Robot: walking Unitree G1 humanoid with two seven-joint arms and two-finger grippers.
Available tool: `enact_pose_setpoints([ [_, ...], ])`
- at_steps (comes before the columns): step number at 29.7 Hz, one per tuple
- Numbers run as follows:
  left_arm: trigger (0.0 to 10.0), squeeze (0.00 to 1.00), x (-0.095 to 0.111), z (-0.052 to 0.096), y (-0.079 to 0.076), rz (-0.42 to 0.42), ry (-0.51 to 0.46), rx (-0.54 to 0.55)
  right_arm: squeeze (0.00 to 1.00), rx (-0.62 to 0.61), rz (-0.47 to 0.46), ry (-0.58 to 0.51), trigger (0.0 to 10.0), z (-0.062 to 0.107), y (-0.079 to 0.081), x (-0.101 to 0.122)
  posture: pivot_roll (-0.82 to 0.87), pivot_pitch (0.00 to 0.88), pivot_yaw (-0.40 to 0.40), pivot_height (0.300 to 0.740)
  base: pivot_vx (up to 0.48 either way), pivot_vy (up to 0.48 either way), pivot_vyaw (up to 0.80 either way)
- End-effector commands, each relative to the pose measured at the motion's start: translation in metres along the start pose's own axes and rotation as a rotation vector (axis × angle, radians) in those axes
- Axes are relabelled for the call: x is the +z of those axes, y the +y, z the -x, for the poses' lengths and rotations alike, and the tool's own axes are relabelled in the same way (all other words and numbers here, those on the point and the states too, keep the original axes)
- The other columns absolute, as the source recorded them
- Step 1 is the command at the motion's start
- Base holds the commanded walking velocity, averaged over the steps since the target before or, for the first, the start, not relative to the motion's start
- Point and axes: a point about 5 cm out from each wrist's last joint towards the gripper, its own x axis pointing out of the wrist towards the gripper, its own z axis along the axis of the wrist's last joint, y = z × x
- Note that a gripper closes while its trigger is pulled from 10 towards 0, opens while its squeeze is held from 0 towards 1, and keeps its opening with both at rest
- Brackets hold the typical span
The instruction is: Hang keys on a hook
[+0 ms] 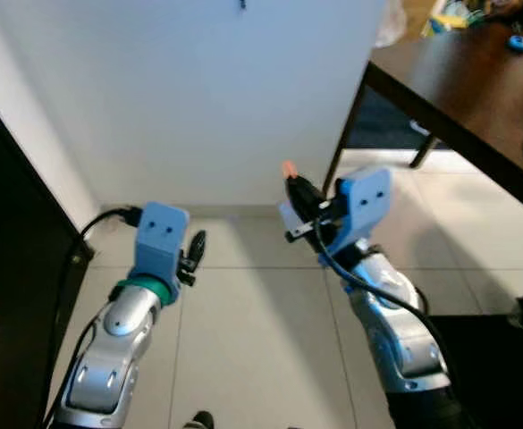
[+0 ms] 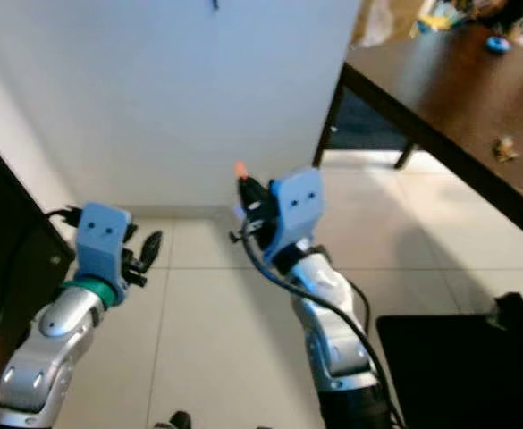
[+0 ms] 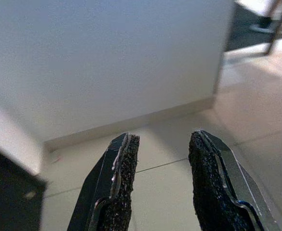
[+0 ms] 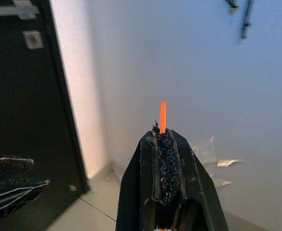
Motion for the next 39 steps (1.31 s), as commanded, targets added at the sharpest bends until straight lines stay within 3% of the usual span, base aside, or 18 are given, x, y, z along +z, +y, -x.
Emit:
enact_pose_setpoints([
  [1,10.0,0.0,-0.004,0.001,-0.003,-0.016,0.008,-0.01,0.0,-0.018,-0.014,-0.005,10.0,0.002,-0.003,-0.001,-0.05,0.103,0.054,0.74,0.48,0.0,0.0],
  [18,10.0,0.0,0.0,0.0,-0.002,-0.017,-0.012,-0.005,0.0,-0.084,-0.008,-0.021,10.0,0.002,-0.013,0.0,-0.05,0.105,0.055,0.74,0.474,0.0,0.0],
  [39,10.0,0.0,0.031,-0.001,-0.012,0.005,-0.117,-0.007,0.0,-0.101,-0.007,-0.033,10.0,0.001,-0.017,0.003,-0.06,0.112,0.054,0.74,0.472,0.0,0.0],
])
